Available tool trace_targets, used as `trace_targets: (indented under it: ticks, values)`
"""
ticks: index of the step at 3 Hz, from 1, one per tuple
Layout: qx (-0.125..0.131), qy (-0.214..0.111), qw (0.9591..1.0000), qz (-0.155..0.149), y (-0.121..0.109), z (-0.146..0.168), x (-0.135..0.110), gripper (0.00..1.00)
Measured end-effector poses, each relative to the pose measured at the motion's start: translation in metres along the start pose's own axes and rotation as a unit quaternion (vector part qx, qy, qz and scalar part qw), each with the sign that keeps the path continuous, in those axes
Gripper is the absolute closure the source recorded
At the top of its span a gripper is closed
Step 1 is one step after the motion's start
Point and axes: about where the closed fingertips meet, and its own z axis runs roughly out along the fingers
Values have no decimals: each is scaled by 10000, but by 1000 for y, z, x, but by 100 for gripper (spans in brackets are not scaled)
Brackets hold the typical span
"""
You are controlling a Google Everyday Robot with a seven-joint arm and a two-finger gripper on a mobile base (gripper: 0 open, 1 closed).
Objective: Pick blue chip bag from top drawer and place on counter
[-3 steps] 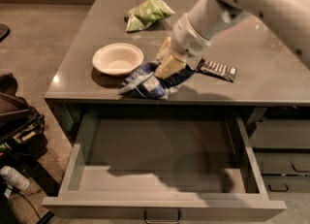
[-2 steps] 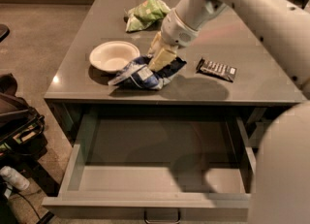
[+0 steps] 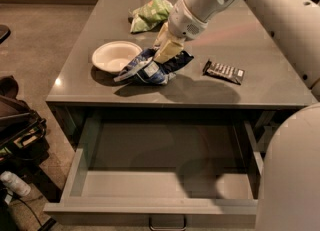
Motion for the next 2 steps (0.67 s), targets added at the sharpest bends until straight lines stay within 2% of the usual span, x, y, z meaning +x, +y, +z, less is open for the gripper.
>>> trace_targets:
  ticks: [2]
  values:
    - [-1, 0, 10000, 0, 0, 0, 0, 12]
